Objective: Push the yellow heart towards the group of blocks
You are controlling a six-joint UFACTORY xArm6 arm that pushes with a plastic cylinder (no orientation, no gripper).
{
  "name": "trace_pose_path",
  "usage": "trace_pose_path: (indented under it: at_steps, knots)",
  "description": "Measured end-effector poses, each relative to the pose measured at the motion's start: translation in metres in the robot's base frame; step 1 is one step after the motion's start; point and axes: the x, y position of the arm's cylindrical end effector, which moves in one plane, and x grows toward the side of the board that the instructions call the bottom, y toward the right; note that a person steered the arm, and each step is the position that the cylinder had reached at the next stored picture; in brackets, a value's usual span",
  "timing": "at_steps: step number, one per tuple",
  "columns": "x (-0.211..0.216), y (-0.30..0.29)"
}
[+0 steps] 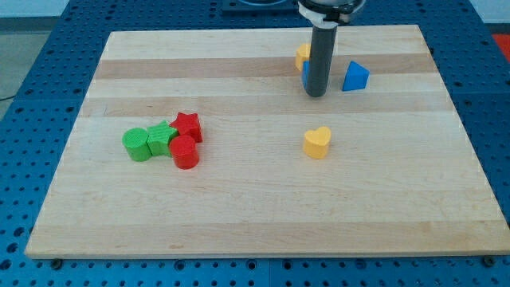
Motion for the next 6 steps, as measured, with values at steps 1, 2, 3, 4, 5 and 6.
trace_pose_path:
  at_steps: [1, 2, 3, 4, 5, 6]
  knots:
    - [0.027, -0.029]
    - [0.065, -0.076]
    - [0.128, -0.087]
    - [0.145, -0.032]
    - [0.133, 0.024]
    - [0.106, 0.030]
